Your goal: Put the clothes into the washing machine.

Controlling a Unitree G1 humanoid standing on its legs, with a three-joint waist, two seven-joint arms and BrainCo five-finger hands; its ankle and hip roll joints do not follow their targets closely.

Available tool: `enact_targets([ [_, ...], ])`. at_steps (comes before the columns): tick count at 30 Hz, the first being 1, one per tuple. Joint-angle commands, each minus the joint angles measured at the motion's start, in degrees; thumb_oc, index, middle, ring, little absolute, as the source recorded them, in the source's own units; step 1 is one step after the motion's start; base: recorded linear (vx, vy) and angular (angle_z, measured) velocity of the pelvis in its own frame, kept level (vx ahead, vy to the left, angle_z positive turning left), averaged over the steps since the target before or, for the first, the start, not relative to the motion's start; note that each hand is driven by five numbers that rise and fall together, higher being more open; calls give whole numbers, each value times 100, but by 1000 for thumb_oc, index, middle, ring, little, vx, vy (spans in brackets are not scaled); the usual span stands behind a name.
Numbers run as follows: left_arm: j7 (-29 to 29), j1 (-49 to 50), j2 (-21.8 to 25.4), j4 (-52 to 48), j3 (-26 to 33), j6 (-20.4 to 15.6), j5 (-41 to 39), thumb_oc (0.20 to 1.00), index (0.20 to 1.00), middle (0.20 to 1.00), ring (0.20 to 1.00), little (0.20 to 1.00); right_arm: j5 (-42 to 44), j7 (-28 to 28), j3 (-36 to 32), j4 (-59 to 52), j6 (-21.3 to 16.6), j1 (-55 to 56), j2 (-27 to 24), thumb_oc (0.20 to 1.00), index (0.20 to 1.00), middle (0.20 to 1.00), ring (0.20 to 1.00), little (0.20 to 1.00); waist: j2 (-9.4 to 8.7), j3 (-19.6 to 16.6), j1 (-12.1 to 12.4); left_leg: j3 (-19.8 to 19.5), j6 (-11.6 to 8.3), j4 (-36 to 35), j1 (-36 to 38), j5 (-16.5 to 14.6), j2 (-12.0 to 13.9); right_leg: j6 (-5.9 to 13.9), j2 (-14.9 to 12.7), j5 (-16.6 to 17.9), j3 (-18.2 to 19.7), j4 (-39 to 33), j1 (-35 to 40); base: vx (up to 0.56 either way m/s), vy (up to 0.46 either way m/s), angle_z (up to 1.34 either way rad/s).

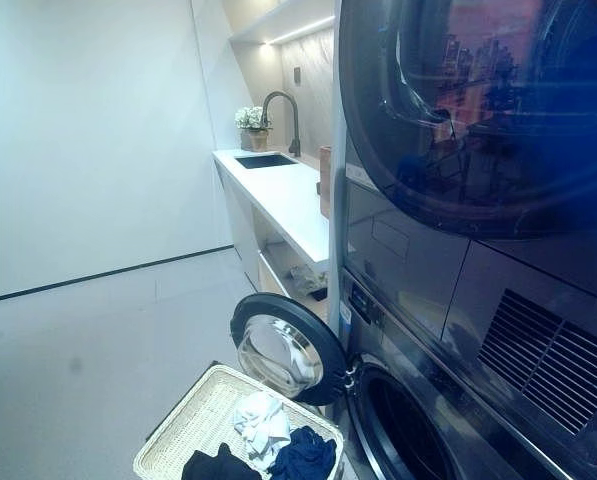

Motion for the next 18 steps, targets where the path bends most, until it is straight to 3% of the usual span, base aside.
enact_targets([
  [1,-19,-480,112,182,-97,-86,78,1000,1000,1000,1000,1000,-18,-70,19,260,-85,-596,20,1000,1000,1000,1000,1000,-180,309,44,46,374,46,63,-307,-178,191,-360,-226,-44,58,146,0,0,0],
  [11,426,-526,284,-53,158,-410,-538,1000,1000,1000,1000,1000,254,107,88,-183,-251,-661,-98,1000,1000,1000,1000,1000,-158,474,21,22,355,46,18,-251,-123,173,-363,-203,-8,58,91,43,6,0],
  [13,552,-608,307,-142,149,-544,-815,1000,1000,1000,1000,1000,334,93,145,-333,-319,-752,-119,1000,1000,1000,1000,1000,-139,566,2,22,353,46,-79,-219,-106,168,-370,-166,30,58,-29,-36,28,0],
  [16,917,-1059,260,-368,-40,-1089,-1392,1000,1000,1000,1000,1000,610,-18,272,-611,-634,-1156,-201,1000,1000,1000,1000,1000,-82,969,-25,-28,356,46,-494,-111,-91,140,-377,-48,138,156,-568,-212,56,-4],
  [18,953,-1124,258,-390,-54,-1146,-1446,1000,1000,1000,1000,1000,642,-33,282,-641,-671,-1206,-208,1000,1000,1000,1000,1000,-80,1029,-28,-38,357,46,-554,-98,-93,135,-372,-33,151,164,-639,-164,23,3],
])
